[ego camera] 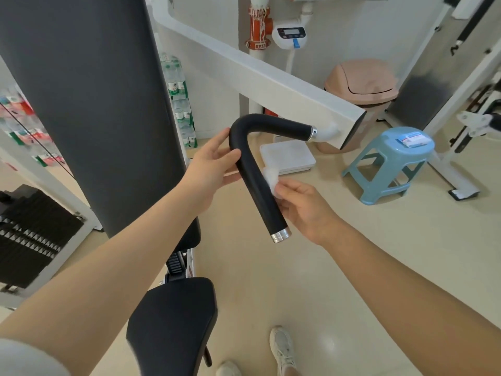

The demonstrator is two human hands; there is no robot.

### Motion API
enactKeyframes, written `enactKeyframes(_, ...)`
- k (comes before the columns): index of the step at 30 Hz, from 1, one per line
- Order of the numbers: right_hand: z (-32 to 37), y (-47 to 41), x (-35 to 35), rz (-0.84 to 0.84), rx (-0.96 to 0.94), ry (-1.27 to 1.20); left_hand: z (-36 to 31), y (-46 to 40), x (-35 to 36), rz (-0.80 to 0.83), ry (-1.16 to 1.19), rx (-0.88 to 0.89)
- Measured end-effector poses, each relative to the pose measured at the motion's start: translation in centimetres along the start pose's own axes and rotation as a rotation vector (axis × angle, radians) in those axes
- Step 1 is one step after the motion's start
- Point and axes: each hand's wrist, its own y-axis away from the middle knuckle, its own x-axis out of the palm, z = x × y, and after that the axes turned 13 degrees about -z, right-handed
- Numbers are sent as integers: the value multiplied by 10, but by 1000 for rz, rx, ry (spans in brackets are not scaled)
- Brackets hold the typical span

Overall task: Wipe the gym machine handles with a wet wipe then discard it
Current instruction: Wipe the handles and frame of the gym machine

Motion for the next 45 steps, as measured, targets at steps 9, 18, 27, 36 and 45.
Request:
enactKeyframes(9, 18, -16, 14, 181, -1312, 1131, 0, -8, 3, -79, 151, -144)
enactKeyframes(18, 38, -66, 57, -27, -1346, 1295, -4, -13, 3, -186, 205, -110)
enactKeyframes(27, 62, -86, -9, -553, -946, 1166, -13, -10, 23, -207, -108, 43)
enactKeyframes(36, 39, -55, 19, -288, -1007, 865, -22, -1, 23, -238, -63, -21)
enactKeyframes(45, 39, -24, 4, 62, -161, 510, -18, 16, 18, -178, -285, -34)
